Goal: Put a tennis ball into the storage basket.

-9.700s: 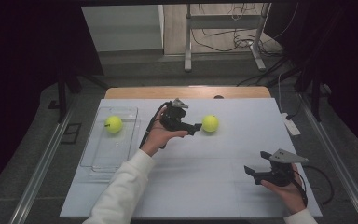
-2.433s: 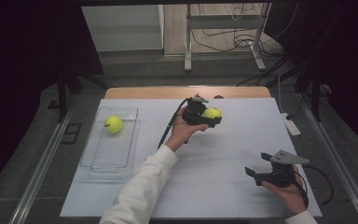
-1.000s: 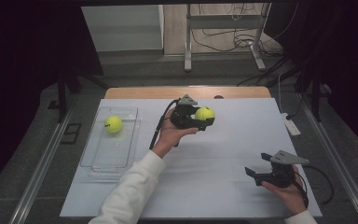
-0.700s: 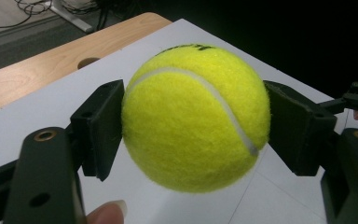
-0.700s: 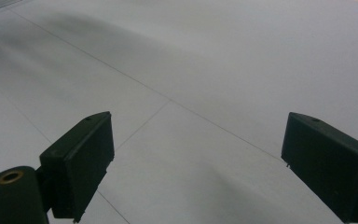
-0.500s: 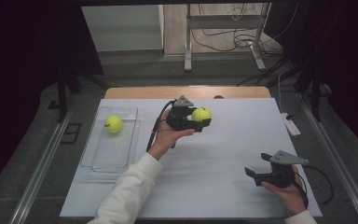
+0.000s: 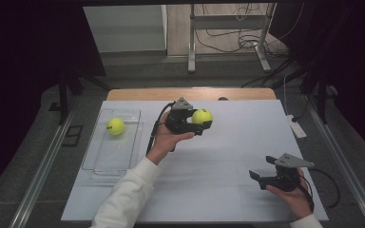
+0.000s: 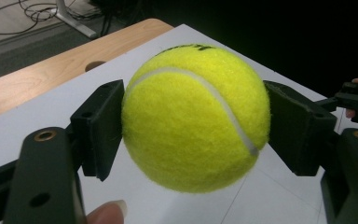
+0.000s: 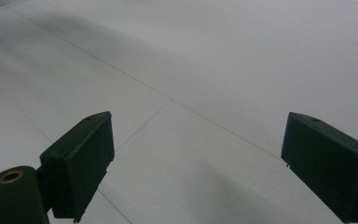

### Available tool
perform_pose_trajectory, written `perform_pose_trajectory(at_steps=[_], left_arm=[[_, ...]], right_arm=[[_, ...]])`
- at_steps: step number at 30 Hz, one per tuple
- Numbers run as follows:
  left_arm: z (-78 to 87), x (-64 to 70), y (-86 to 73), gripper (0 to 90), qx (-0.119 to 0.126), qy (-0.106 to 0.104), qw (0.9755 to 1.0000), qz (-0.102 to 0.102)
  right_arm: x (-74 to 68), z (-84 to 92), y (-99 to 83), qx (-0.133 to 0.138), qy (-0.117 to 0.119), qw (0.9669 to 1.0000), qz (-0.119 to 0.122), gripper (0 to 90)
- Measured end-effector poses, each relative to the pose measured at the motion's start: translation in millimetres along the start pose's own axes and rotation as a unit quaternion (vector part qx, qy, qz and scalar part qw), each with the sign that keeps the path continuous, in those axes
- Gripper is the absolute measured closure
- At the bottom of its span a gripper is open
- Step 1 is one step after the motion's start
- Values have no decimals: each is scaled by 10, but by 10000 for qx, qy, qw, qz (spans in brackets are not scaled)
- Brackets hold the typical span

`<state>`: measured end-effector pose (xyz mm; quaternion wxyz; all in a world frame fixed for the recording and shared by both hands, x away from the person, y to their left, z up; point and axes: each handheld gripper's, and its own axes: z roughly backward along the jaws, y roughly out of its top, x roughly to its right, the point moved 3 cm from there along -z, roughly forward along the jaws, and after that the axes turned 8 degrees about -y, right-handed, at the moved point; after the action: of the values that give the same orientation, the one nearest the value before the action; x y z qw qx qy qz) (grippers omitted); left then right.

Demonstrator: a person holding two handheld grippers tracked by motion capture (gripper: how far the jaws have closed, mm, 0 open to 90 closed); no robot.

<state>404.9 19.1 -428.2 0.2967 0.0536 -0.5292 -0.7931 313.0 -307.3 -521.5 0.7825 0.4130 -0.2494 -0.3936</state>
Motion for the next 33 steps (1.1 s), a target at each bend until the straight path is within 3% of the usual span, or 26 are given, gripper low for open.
perform_pose_trajectory(at_steps=[33], left_arm=[[306,-13,-144,266,113,198,9997,-51]], right_arm=[[-5,-4,-6,-21,-25,10000,23,97]])
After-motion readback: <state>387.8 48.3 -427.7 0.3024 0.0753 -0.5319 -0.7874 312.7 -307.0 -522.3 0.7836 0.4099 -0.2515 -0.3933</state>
